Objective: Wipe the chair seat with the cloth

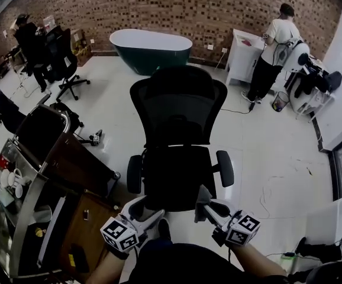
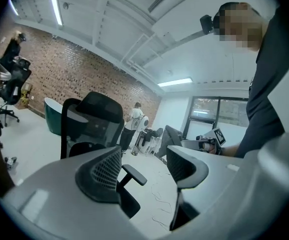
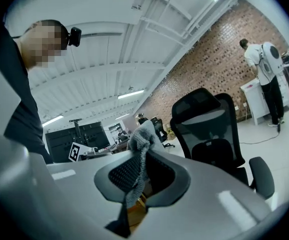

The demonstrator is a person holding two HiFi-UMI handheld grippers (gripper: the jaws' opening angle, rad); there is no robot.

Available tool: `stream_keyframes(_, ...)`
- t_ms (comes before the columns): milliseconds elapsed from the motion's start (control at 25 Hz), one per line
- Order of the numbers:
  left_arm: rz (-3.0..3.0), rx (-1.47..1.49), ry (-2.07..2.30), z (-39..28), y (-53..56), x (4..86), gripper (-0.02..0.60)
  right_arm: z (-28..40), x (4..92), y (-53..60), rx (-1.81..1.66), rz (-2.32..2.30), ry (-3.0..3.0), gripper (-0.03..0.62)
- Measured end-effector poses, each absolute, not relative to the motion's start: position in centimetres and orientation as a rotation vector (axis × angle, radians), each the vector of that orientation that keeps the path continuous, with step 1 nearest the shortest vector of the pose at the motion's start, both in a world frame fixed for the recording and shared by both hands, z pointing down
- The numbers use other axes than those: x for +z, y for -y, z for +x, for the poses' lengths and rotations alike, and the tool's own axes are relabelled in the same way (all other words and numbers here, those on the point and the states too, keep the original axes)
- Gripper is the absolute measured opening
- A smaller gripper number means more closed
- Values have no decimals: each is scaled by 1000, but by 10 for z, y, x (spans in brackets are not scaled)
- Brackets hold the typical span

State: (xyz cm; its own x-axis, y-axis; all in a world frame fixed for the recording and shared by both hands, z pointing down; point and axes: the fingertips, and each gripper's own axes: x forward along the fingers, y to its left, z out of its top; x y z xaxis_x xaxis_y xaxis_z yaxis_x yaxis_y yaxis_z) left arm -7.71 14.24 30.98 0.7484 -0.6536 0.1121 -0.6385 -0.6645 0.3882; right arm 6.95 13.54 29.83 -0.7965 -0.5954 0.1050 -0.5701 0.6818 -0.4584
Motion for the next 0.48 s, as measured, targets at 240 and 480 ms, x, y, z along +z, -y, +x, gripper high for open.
stream_keyframes(240,2574,-11,887,-97,-82,306,307,44,299,-76,-736,-1069,-2787,35)
stream_keyframes(480,2552,-10,862,-103,-53,312,307,29,303,-42,-768,-1073,-2777,35)
